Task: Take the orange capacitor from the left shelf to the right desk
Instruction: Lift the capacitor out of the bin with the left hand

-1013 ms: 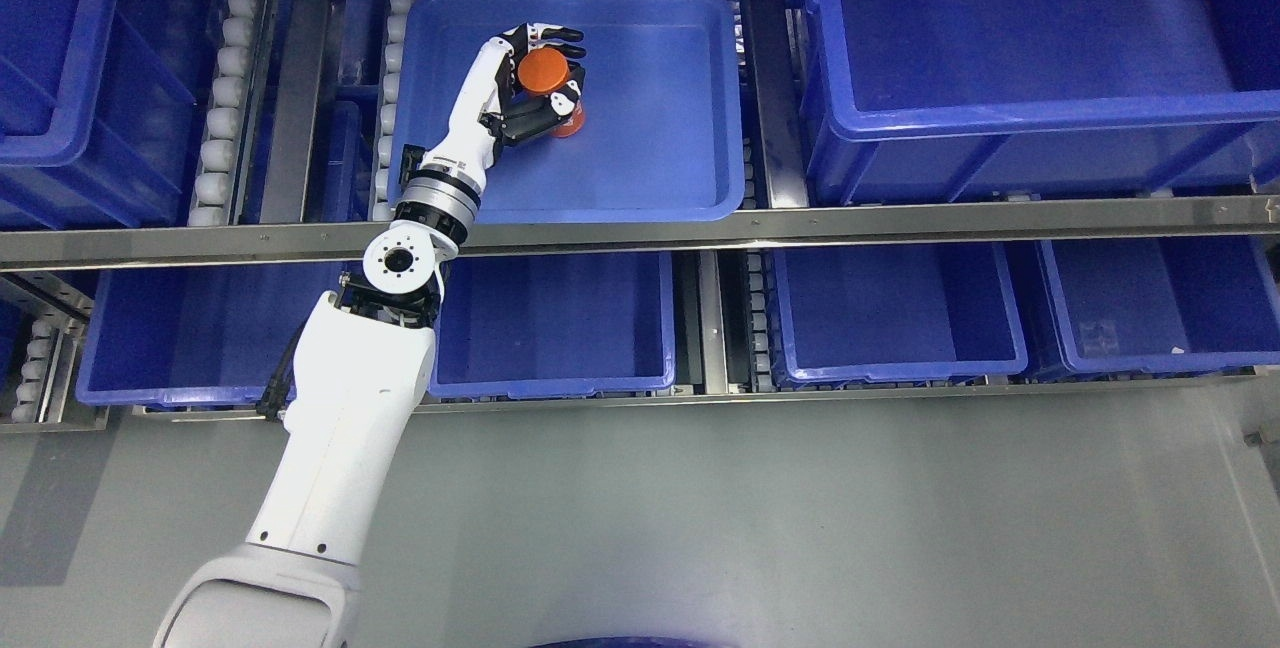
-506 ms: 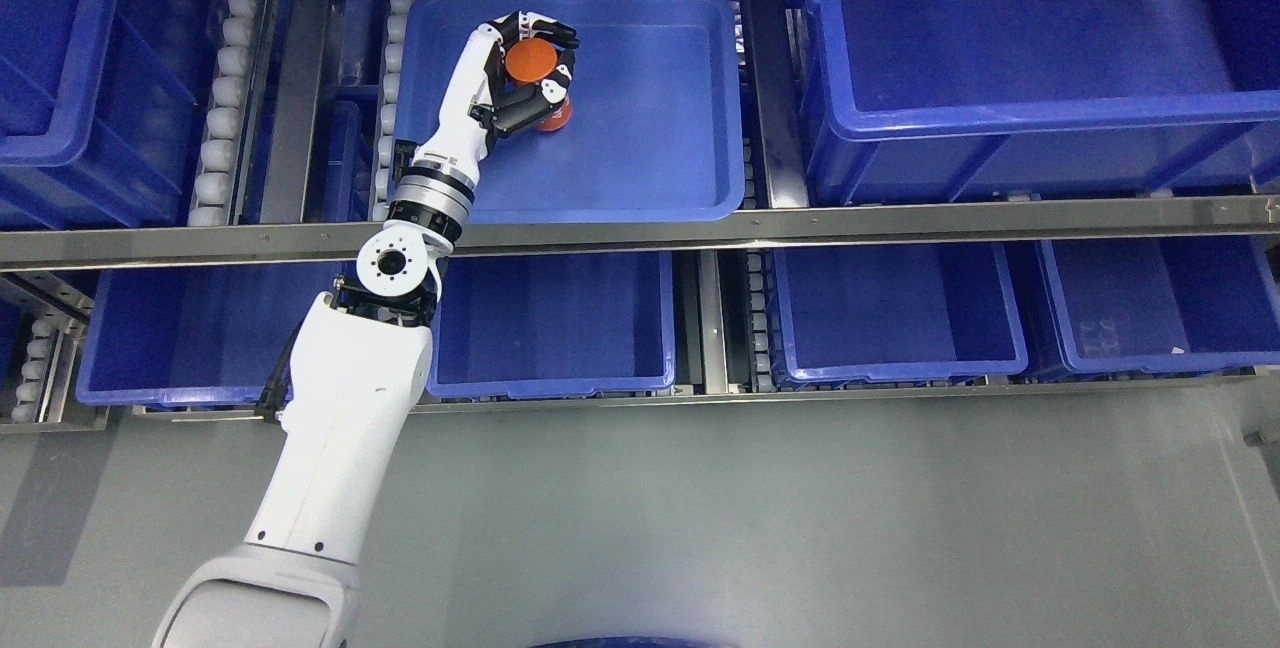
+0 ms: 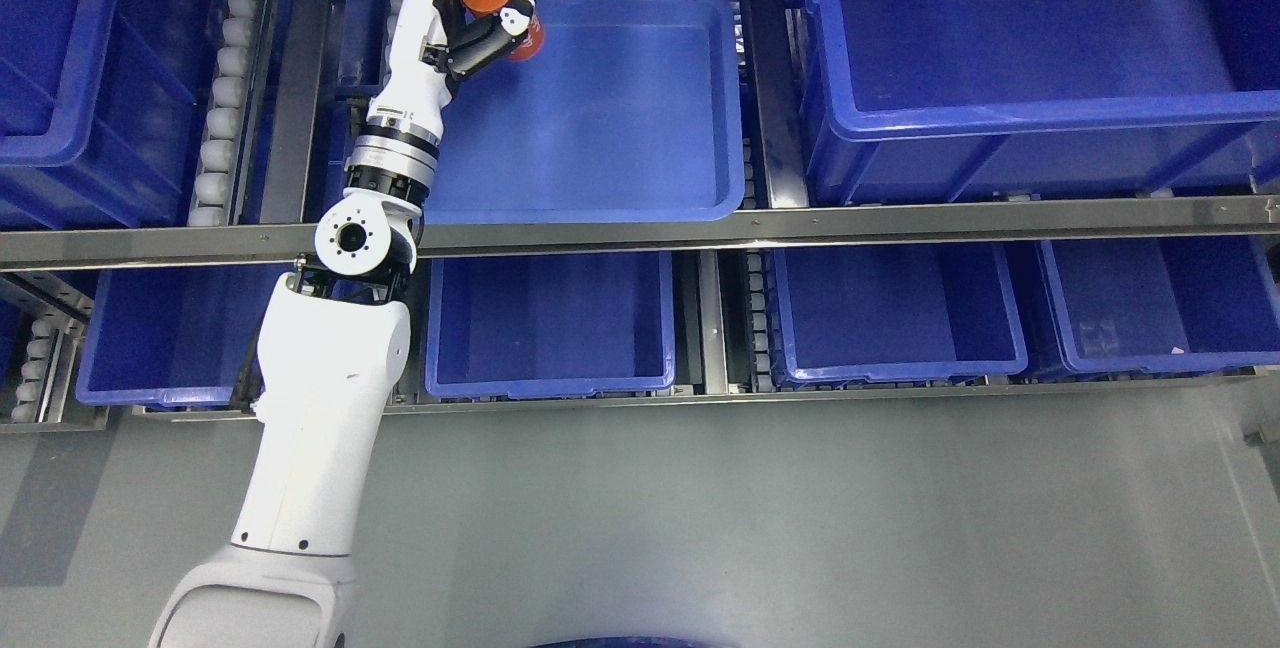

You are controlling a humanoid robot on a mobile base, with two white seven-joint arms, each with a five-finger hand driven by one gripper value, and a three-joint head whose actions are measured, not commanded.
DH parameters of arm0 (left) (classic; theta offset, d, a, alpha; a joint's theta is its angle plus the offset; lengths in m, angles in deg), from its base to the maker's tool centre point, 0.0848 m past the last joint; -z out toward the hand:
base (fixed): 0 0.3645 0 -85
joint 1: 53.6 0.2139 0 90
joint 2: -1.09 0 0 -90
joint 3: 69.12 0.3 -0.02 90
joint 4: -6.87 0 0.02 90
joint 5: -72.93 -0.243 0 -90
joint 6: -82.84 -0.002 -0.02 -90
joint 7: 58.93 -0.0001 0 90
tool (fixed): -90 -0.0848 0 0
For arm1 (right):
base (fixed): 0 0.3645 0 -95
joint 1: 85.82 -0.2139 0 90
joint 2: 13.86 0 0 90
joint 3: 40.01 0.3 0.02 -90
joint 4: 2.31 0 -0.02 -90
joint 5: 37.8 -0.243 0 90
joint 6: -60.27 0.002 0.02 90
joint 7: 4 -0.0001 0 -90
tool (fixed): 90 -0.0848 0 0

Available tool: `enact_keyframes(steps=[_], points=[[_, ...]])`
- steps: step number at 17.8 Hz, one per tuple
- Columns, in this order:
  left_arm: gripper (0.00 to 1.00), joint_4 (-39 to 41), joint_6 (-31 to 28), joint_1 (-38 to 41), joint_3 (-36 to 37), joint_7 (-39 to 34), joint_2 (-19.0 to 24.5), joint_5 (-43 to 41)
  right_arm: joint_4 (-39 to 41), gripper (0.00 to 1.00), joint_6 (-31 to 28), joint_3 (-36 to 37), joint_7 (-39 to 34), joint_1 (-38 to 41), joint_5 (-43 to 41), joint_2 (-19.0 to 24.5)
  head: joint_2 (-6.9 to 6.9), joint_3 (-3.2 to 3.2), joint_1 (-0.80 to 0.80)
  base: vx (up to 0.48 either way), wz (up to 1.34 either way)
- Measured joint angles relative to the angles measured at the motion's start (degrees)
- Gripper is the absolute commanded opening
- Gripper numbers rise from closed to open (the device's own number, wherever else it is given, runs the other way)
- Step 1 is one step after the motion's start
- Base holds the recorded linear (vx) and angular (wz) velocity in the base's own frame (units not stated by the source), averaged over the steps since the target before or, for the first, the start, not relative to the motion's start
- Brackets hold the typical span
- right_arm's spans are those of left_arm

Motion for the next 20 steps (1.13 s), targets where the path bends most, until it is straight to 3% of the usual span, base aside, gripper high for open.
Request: enact_keyframes(steps=[8,20], points=[[0.01,10.5,6.9,7.1,-2.5,0.0,0.0,2.0,0.0,1.0,0.0,0.0,0.0,0.0,0.0,0.0,0.0,0.0,0.0,0.0,0.0],[0.01,17.4,14.6,14.1,-3.9,0.1,0.0,3.5,0.0,1.0,0.0,0.0,0.0,0.0,0.0,0.0,0.0,0.0,0.0,-0.08,0.04]])
